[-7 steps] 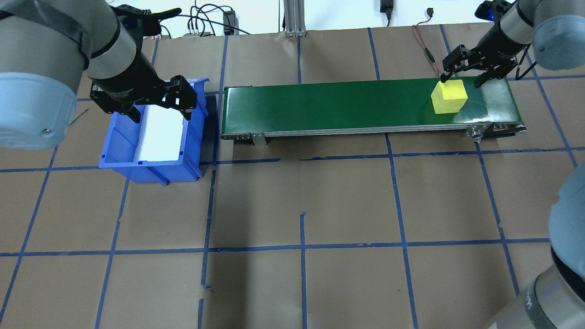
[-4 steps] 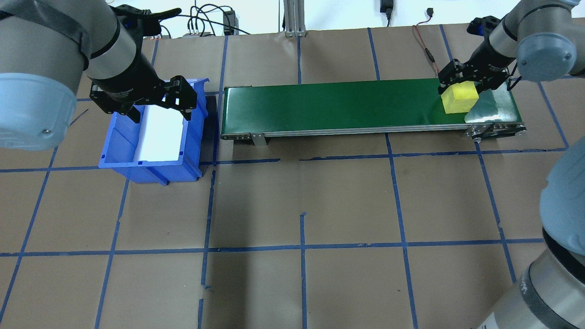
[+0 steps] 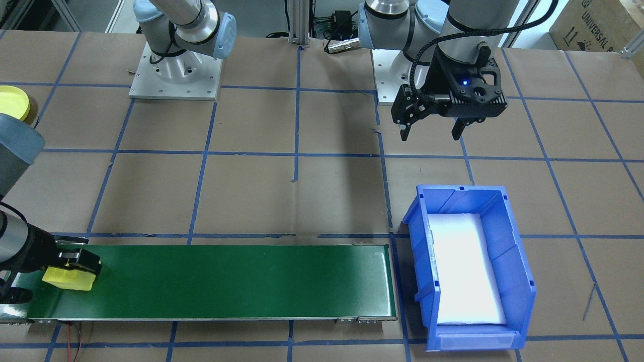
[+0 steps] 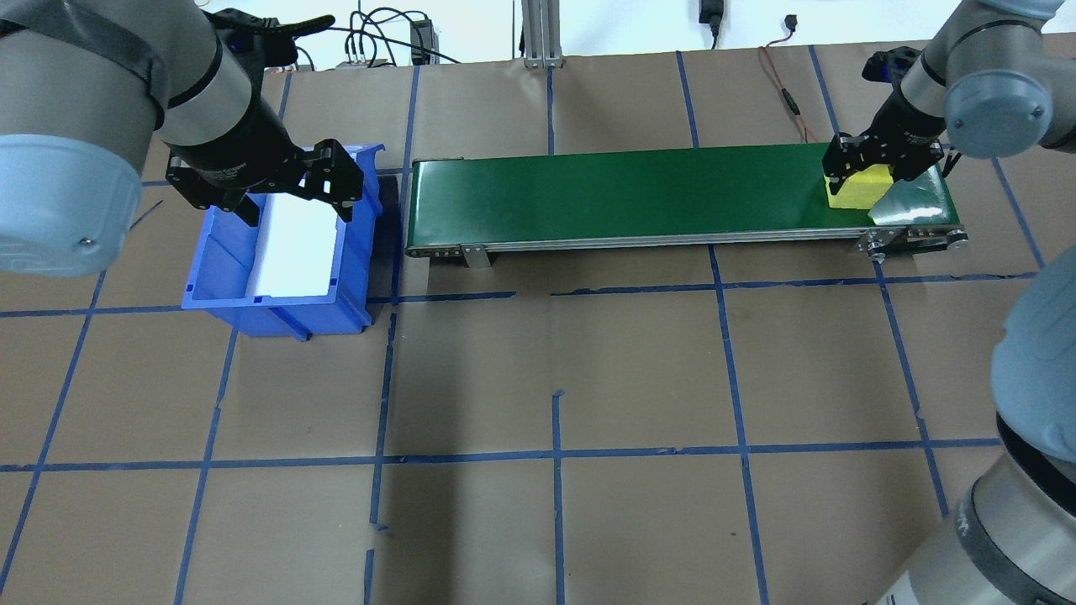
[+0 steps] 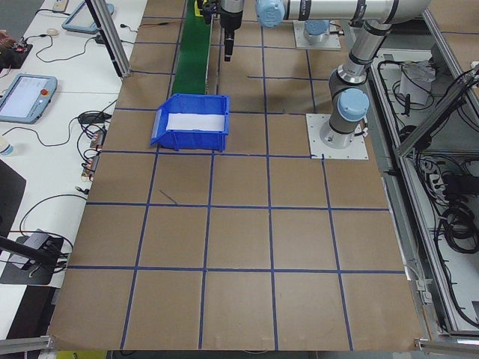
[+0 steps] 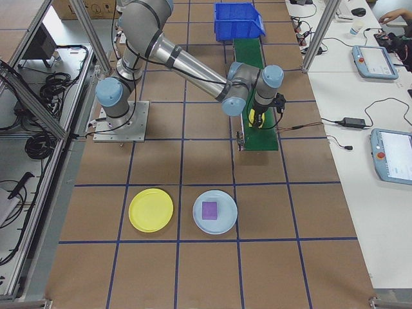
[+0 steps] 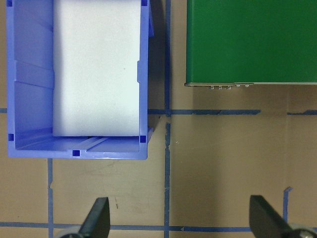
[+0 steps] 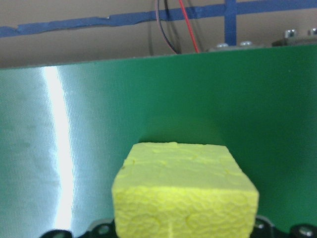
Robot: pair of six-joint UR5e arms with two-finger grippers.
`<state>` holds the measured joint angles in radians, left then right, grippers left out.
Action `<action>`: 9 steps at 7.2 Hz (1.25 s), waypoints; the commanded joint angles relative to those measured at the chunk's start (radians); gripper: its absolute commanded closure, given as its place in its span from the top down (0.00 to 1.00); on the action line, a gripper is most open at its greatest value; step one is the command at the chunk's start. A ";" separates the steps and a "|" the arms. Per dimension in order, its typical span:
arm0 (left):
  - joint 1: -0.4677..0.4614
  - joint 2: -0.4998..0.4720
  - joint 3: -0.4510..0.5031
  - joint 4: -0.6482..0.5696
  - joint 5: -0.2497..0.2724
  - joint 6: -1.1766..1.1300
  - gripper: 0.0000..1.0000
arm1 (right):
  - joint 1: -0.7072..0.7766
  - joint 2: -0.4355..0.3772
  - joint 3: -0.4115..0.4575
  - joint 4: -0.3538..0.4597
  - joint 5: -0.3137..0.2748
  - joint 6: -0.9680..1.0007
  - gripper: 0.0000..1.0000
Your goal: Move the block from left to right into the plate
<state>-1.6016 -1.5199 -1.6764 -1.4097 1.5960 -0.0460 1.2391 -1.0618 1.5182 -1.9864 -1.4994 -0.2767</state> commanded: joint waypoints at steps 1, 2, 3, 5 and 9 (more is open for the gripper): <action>-0.001 0.004 0.000 0.000 0.002 0.002 1.00 | -0.019 -0.053 -0.007 0.017 -0.079 -0.039 0.30; -0.003 0.004 0.000 0.000 0.002 0.002 1.00 | -0.082 -0.105 0.029 0.067 -0.164 -0.156 0.30; -0.003 0.004 0.000 0.000 0.001 0.002 1.00 | -0.183 -0.160 0.081 0.075 -0.220 -0.262 0.31; -0.003 0.004 -0.002 0.000 0.002 0.002 1.00 | -0.440 -0.208 0.183 0.064 -0.213 -0.503 0.31; -0.003 0.004 -0.003 0.000 0.002 0.002 1.00 | -0.973 -0.208 0.276 0.032 -0.203 -0.893 0.30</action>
<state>-1.6045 -1.5156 -1.6787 -1.4097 1.5984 -0.0445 0.4270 -1.2696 1.7471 -1.9273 -1.7046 -1.0630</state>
